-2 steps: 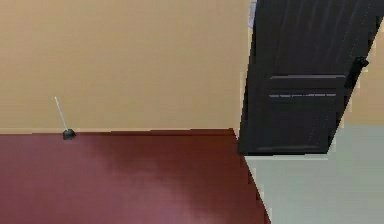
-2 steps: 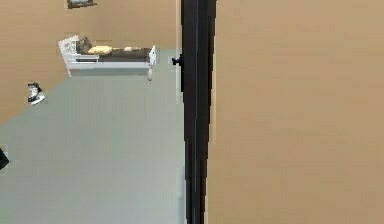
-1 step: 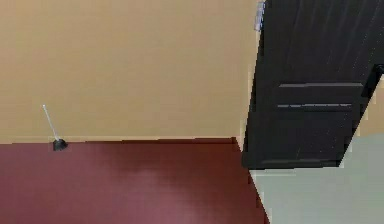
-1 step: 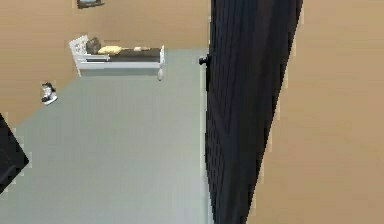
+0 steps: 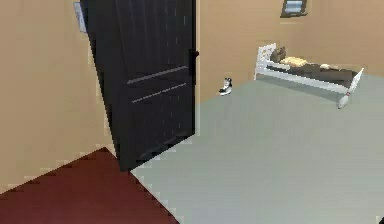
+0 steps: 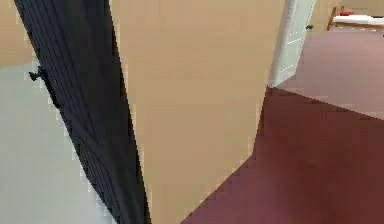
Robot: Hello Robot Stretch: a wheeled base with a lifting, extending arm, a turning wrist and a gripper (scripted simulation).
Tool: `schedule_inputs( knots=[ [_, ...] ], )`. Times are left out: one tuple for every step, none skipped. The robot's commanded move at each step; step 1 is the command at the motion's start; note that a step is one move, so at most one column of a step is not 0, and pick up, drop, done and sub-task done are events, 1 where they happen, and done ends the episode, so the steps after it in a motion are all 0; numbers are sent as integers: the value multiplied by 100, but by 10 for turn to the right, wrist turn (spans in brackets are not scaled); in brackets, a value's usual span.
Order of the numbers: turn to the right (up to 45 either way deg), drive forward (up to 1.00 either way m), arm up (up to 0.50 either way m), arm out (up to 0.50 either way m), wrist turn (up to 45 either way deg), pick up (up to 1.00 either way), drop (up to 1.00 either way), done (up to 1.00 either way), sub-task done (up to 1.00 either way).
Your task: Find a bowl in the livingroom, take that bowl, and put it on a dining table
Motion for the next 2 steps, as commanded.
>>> schedule_inputs(
  knots=[
    [0,45,0,0,0,0,0,0,0],
    [360,0,0,0,0,0,0,0,0]
  ],
)
